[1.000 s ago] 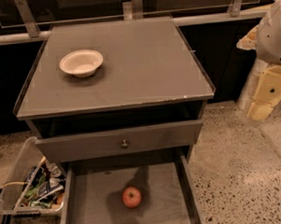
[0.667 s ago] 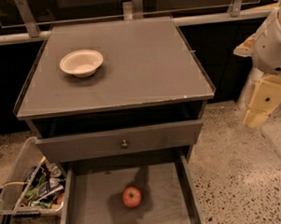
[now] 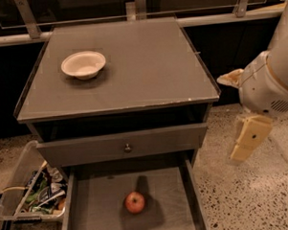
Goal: Pick apple from middle drawer and place on counter
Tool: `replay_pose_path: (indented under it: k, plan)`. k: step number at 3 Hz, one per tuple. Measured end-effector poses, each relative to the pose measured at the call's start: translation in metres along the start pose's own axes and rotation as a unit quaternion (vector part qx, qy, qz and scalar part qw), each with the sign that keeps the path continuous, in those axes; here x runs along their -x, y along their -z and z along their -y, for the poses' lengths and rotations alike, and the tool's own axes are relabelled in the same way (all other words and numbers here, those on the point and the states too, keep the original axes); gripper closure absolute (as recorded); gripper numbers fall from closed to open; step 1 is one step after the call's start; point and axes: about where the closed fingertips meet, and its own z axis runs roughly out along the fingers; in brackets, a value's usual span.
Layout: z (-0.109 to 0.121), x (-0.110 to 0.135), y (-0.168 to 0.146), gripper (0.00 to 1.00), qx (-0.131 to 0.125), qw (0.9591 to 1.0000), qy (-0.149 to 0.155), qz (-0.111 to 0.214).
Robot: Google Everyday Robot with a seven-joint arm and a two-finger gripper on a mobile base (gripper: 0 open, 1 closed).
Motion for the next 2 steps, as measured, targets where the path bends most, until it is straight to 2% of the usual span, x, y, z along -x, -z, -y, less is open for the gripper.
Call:
replay_pose_path:
  k: [1,2]
  plan:
    - [-0.0339,0.0131,-0.0387,0.00,0.025,0.9979,0.044,0.039]
    - [-0.0338,0.0132,-0.0385,0.00,0.025,0.9980,0.044,0.039]
